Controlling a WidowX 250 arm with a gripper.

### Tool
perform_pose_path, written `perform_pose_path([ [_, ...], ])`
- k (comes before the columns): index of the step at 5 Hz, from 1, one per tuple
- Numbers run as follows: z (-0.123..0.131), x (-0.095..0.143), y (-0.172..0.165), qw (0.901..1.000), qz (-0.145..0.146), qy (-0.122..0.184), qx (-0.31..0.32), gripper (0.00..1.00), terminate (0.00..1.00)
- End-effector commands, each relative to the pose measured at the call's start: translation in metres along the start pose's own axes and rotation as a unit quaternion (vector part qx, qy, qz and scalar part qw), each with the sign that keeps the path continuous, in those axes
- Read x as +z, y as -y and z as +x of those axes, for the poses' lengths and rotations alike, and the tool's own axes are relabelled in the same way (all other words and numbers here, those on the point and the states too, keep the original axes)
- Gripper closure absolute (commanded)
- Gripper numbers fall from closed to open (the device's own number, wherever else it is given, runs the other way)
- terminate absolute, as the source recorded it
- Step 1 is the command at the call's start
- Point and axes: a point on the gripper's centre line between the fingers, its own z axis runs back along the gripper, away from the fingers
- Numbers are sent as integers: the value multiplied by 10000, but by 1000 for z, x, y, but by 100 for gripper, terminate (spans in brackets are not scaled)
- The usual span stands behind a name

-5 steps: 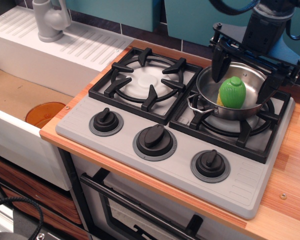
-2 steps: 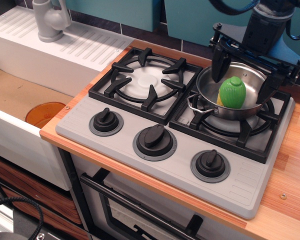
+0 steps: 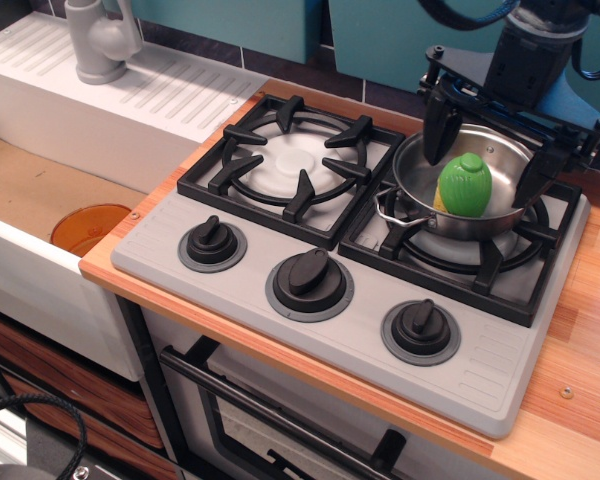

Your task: Put corncob in pot or pan an put pot or pan on stove

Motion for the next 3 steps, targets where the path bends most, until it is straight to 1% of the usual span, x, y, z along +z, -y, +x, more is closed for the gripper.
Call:
perform_pose_path([
  [1, 27, 32, -22, 9985, -10, 523, -141, 0, 0],
  [3, 43, 25, -62, 9966, 146, 649, -479, 0, 0],
])
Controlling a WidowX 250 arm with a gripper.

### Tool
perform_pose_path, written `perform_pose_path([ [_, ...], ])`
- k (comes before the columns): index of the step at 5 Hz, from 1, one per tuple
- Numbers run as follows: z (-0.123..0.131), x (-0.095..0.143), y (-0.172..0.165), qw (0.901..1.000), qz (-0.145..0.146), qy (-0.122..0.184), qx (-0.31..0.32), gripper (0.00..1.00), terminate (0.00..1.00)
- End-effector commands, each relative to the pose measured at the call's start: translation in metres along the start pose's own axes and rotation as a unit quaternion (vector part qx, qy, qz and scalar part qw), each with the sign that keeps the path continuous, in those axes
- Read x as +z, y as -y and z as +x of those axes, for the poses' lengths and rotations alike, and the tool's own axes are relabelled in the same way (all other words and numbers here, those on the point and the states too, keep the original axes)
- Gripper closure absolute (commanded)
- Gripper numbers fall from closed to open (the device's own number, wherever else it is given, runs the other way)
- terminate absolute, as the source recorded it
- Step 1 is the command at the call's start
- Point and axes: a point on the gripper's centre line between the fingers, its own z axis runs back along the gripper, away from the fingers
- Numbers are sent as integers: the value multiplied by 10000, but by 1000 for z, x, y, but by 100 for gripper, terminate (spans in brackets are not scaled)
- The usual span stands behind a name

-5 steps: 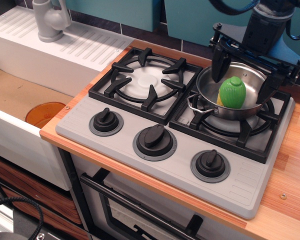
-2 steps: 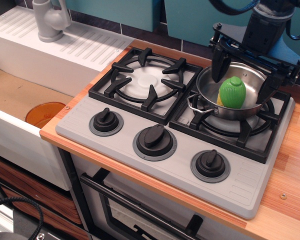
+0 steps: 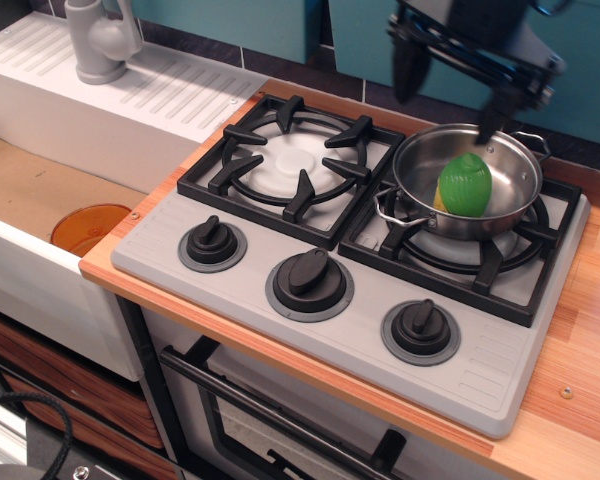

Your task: Put corncob in pot or pan an put pot or pan on stove

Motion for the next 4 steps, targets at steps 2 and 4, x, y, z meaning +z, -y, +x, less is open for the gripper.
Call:
perform_pose_path([
  [2, 10, -5, -31, 9987, 8, 500, 14, 0, 0],
  [4, 1, -34, -13, 9965, 76, 797, 254, 0, 0],
])
